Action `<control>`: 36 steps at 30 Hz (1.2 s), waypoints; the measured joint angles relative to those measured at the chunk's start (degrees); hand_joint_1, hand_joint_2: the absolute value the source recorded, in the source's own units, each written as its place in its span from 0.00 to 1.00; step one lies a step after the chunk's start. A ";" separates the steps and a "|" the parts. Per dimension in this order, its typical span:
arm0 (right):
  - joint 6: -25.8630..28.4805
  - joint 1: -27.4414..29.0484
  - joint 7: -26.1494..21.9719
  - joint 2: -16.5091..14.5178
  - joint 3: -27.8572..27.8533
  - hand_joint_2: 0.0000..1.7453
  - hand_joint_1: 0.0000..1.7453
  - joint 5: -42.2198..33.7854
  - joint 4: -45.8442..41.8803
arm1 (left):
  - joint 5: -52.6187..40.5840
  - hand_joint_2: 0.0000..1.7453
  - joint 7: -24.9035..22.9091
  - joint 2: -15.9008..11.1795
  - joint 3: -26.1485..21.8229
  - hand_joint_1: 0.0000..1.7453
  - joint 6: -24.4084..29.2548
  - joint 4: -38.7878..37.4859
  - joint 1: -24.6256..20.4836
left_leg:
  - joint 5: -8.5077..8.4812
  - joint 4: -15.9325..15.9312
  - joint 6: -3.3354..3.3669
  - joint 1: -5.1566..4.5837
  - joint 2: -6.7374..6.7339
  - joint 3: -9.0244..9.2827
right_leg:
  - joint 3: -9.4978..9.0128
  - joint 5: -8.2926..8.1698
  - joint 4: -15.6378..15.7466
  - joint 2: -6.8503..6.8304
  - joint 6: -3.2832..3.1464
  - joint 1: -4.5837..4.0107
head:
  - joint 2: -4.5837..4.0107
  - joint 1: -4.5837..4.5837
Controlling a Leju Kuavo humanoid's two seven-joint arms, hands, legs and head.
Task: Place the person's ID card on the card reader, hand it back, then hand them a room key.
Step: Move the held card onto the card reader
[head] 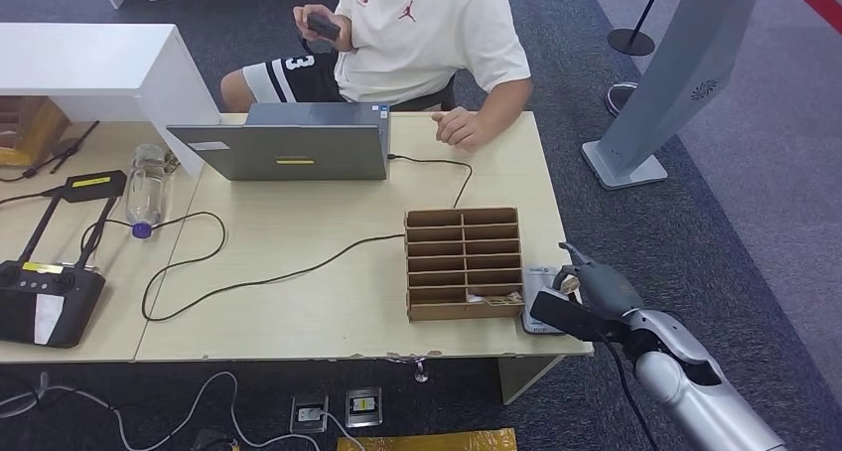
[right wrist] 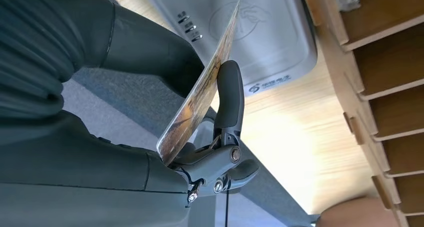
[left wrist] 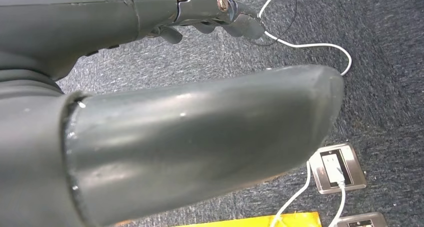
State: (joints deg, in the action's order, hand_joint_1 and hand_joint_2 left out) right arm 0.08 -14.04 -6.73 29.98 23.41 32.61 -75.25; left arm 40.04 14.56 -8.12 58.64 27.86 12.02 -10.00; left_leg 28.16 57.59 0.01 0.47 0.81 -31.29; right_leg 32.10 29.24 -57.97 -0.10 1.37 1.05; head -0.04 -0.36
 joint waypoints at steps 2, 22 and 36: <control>-0.17 0.08 0.06 -0.17 0.21 1.00 1.00 -0.14 0.00 | -0.02 0.00 0.00 0.01 0.00 0.00 0.11 0.00 0.00 | 0.00 0.00 0.00 0.00 0.00 0.00 | 0.00 0.00 0.00 0.00 0.00 0.00 | 0.00 -0.01; -0.16 1.08 0.64 -0.46 2.48 1.00 1.00 -0.92 0.00 | -0.38 0.00 0.00 0.01 0.00 0.00 0.25 0.00 -0.01 | 0.00 0.00 0.00 0.00 -0.08 0.08 | -0.03 0.00 0.00 0.10 0.00 0.00 | 0.00 -0.02; 0.71 0.96 1.38 -0.39 2.91 1.00 1.00 -1.92 0.00 | -0.90 0.00 0.00 0.01 0.00 0.00 0.43 0.00 -0.02 | 0.00 0.00 0.00 0.00 -0.08 0.08 | -0.03 0.00 0.00 0.10 0.00 0.00 | 0.00 -0.02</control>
State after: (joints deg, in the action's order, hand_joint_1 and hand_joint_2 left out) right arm 0.79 -13.08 -5.34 29.58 26.32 30.69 -75.25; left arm 39.14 14.56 -8.11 58.64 28.29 12.02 -10.02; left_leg 28.16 57.59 0.01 0.47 0.73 -31.21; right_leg 32.06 29.23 -57.97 0.01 1.38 1.05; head -0.04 -0.37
